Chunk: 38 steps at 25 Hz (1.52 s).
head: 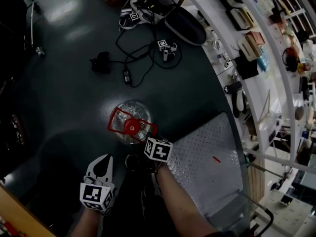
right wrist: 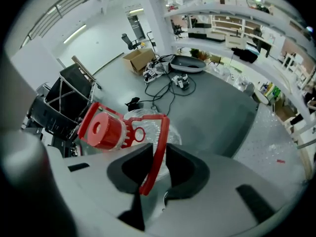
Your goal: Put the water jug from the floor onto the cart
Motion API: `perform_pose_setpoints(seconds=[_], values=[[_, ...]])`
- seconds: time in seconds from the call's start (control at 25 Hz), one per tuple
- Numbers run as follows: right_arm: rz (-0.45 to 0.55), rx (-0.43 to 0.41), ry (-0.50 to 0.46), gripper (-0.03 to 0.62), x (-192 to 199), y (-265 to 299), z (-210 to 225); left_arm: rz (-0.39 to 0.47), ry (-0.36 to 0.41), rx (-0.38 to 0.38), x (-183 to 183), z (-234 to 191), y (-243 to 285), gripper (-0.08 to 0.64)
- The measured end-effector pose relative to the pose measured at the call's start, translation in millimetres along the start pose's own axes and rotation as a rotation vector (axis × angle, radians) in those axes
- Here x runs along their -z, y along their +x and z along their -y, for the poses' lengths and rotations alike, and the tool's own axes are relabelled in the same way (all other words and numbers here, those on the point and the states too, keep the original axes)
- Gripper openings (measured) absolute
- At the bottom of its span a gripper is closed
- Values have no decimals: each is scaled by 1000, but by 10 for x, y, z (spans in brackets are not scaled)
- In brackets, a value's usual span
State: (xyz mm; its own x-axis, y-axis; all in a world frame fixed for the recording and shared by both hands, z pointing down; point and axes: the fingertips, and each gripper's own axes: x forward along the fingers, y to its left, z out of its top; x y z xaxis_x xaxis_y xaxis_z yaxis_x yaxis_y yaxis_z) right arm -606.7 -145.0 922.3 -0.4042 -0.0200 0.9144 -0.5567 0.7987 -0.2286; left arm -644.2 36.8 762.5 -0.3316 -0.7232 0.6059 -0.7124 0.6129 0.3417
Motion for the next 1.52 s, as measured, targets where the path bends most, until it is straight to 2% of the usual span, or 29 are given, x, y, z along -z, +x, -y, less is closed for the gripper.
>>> perform_pose_setpoints(seconds=[0.04, 0.2, 0.64, 0.84, 1.0, 1.24, 1.4, 1.52], values=[[12, -3, -3, 61, -26, -11, -11, 0, 1, -2, -5, -3, 8, 5], [87, -9, -44, 43, -191, -100, -117, 1, 0, -9, -22, -42, 2, 5], [72, -37, -125, 44, -102, -346, -260, 0, 6, -2, -96, 48, -64, 5], [99, -63, -169, 46, -81, -593, -380, 9, 21, 5, -149, 79, -128, 5], [140, -62, -154, 48, -147, -892, -319, 6, 26, 27, -198, 164, -186, 5], [237, -120, -23, 51, -317, -1650, -189, 31, 60, 53, -342, 426, -426, 5], [305, -151, -16, 51, -424, -2247, -107, 72, 64, 52, -487, 662, -620, 5], [317, -161, -28, 51, -335, -2641, -46, 92, 79, 58, -534, 890, -830, 5]])
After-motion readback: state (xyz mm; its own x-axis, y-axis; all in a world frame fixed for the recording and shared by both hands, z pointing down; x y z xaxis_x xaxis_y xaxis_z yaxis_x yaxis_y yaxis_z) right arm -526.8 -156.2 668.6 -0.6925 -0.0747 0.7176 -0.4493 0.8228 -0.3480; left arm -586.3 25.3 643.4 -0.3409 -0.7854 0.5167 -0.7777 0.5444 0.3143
